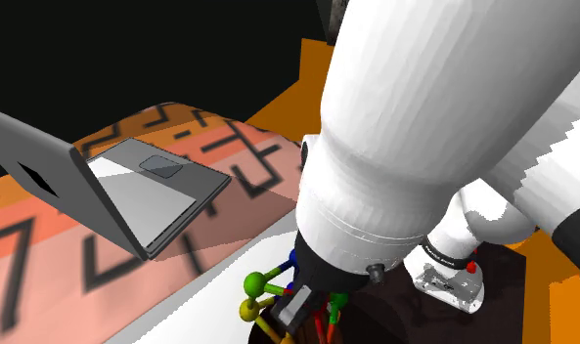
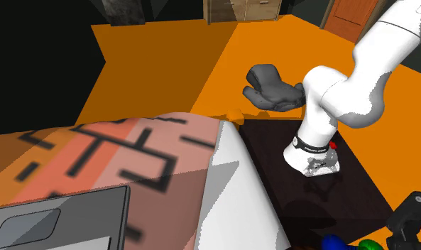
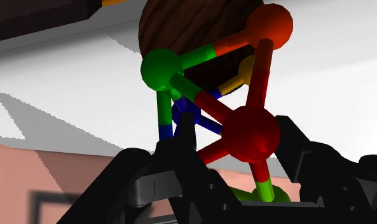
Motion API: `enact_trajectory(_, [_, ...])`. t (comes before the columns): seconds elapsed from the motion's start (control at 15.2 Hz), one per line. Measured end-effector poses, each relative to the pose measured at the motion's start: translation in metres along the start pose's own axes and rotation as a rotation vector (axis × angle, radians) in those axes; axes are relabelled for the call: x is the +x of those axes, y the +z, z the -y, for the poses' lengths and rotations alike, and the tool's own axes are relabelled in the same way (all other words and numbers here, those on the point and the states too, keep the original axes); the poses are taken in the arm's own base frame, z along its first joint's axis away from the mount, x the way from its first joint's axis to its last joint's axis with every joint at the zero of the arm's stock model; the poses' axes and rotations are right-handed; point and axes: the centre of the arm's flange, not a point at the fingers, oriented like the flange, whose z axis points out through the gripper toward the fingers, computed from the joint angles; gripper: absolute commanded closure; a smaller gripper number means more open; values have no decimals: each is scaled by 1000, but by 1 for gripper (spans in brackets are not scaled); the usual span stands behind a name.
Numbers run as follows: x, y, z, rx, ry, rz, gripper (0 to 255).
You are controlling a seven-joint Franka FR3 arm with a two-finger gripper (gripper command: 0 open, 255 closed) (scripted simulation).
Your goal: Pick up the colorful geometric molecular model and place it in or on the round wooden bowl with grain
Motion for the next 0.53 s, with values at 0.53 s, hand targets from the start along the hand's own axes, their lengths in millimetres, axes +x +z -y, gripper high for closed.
enact_trajectory(0.53, [-7, 37, 1, -1, 1, 1, 255])
